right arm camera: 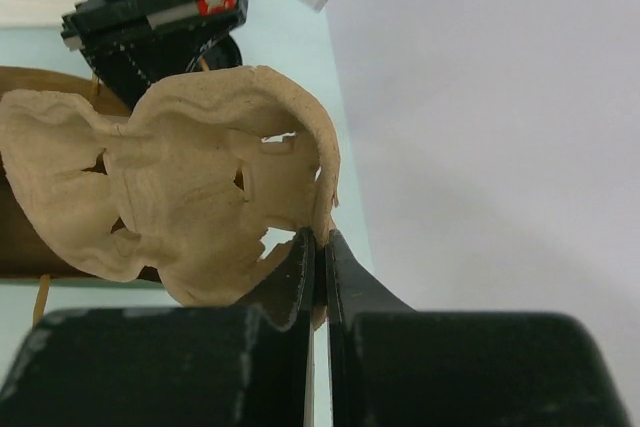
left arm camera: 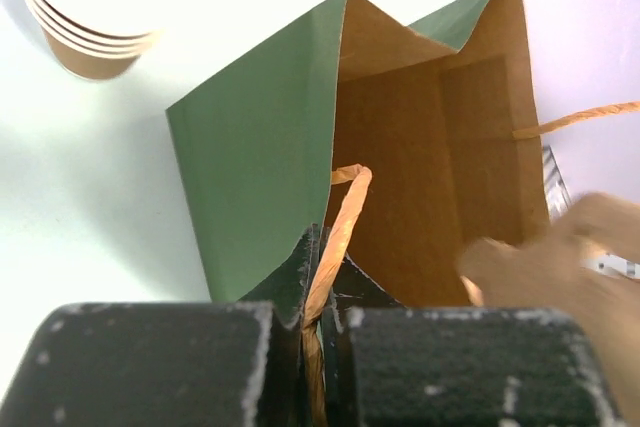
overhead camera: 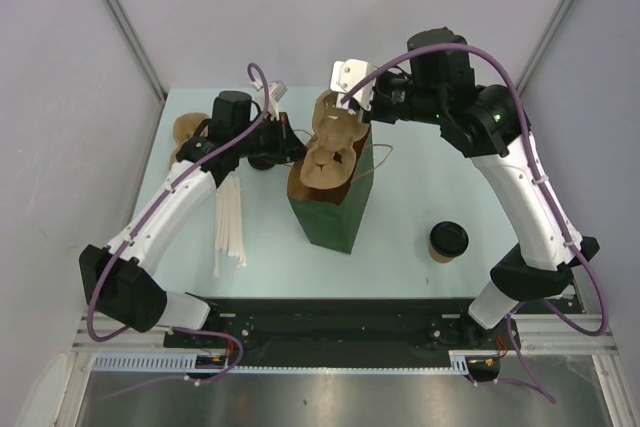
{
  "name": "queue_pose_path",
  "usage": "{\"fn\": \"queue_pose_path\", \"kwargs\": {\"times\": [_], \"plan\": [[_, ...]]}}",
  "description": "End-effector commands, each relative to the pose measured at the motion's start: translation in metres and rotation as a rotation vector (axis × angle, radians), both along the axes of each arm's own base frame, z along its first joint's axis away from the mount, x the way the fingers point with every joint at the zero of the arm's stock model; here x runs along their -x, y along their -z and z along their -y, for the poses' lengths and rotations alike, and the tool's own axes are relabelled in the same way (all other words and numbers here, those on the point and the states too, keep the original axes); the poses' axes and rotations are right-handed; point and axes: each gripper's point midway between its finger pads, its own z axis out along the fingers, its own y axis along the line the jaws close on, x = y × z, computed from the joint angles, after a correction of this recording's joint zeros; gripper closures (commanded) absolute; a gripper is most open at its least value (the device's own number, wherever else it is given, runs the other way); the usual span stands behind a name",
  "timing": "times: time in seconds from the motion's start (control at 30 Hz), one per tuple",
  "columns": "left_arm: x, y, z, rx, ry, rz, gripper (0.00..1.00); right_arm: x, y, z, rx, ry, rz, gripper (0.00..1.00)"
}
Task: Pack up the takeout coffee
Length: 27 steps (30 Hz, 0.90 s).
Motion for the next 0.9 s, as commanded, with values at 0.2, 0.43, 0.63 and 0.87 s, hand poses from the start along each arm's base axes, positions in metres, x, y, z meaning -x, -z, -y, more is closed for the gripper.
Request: {"fn": "queue_pose_path", "kwargs": {"times": [0.2, 0.43, 0.63, 0.87], "plan": [[0.001, -0.046, 0.008, 0.057, -0.096, 0.194, 1.00, -0.008, 0.040, -0.002, 0.143, 0.138, -0.023, 1.00], [-0.004, -0.039, 0.007, 0.064, -0.160, 0.171, 1.00, -0.007, 0.074, -0.009, 0.219, 0.197, -0.051, 1.00], [-0.005, -0.042, 0.014, 0.096, -0.183, 0.163, 1.00, -0.008, 0.092, -0.011, 0.250, 0.225, -0.047, 1.00], [-0.005, -0.036, 0.012, 0.080, -0.211, 0.135, 1.00, -0.017, 0.115, -0.011, 0.241, 0.294, -0.075, 1.00]]}}
